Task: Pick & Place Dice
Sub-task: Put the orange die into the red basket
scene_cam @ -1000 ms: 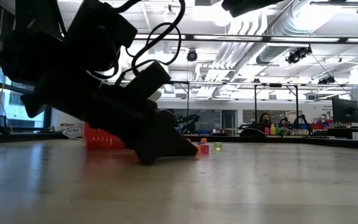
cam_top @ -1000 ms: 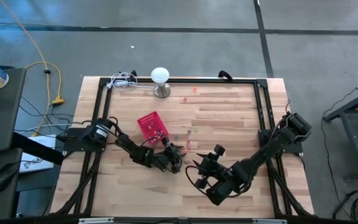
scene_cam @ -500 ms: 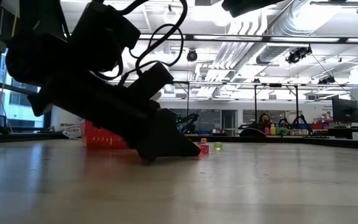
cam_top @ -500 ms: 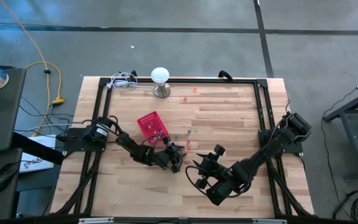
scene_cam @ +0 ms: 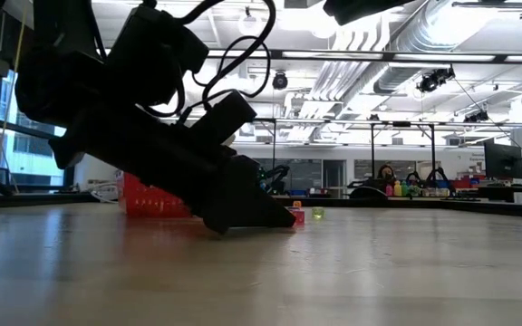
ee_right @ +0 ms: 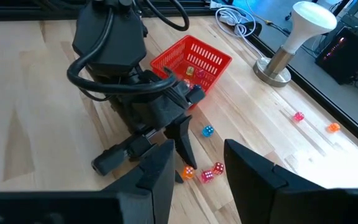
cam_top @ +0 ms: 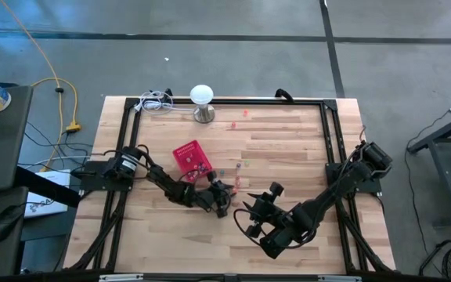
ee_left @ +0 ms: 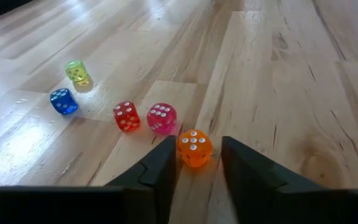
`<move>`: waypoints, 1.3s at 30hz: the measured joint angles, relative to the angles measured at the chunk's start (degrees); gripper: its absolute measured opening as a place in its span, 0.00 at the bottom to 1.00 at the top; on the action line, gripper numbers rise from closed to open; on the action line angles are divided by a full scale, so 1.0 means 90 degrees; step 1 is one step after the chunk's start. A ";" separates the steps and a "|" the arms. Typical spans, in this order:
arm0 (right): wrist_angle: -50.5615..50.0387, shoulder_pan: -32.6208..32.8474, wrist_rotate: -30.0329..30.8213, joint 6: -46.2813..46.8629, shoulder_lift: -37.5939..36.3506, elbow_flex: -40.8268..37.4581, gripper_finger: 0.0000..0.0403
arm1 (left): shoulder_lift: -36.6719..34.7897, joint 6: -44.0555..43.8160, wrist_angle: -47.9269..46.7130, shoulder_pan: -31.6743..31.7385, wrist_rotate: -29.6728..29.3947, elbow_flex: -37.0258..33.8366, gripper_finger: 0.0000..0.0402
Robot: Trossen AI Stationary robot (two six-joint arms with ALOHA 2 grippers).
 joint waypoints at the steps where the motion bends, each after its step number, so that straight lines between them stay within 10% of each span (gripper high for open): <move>1: 0.0000 0.0000 0.0002 0.0000 0.0000 0.0000 0.32 | 0.0000 0.0001 -0.0002 0.0000 0.0001 0.0000 0.28; 25: 0.0031 -0.0005 -0.0042 0.0049 0.0000 0.0000 0.32 | -0.0706 0.0812 -0.0431 -0.0331 -0.0082 -0.0012 0.11; 39: 0.0005 -0.0005 -0.0044 0.0051 0.0000 0.0000 0.32 | -0.3794 -0.0988 -0.5829 -0.0379 -0.0413 -0.0007 0.11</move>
